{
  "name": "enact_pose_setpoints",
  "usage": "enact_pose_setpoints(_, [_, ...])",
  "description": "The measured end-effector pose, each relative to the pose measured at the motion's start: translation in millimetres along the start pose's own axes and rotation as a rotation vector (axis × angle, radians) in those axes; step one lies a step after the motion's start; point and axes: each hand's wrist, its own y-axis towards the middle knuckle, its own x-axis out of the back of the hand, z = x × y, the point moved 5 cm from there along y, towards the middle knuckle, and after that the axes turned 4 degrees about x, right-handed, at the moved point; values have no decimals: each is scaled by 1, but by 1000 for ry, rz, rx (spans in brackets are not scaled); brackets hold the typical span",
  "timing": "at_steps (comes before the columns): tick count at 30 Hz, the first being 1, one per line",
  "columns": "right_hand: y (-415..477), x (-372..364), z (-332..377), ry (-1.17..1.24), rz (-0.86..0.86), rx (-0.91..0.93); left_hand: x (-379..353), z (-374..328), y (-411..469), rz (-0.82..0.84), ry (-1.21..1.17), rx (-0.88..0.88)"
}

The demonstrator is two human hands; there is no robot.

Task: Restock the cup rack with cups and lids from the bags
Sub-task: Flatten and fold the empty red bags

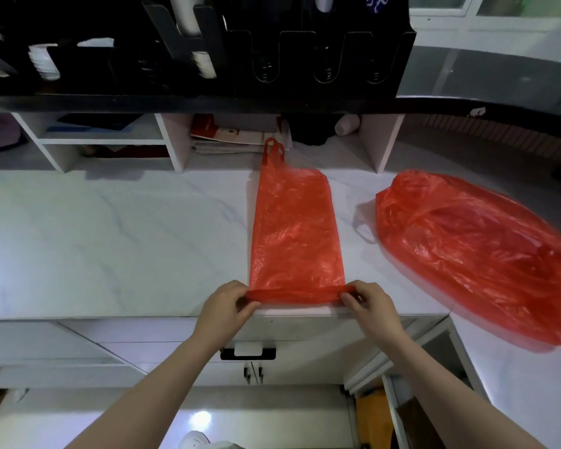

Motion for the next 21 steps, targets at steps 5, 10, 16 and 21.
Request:
enact_pose_setpoints(5, [9, -4, -3, -14, -20, -51, 1, -2, 5, -175, 21, 35])
enact_pose_setpoints(10, [7, -5, -3, -56, -82, -25, -4, 3, 6, -180, 52, 96])
enact_pose_setpoints(16, [15, -13, -2, -173, -101, -110, -9, 3, 7, -163, 134, 165])
enact_pose_setpoints(21, [17, -14, 5, -267, -119, -133, -9, -2, 6, -174, 146, 171])
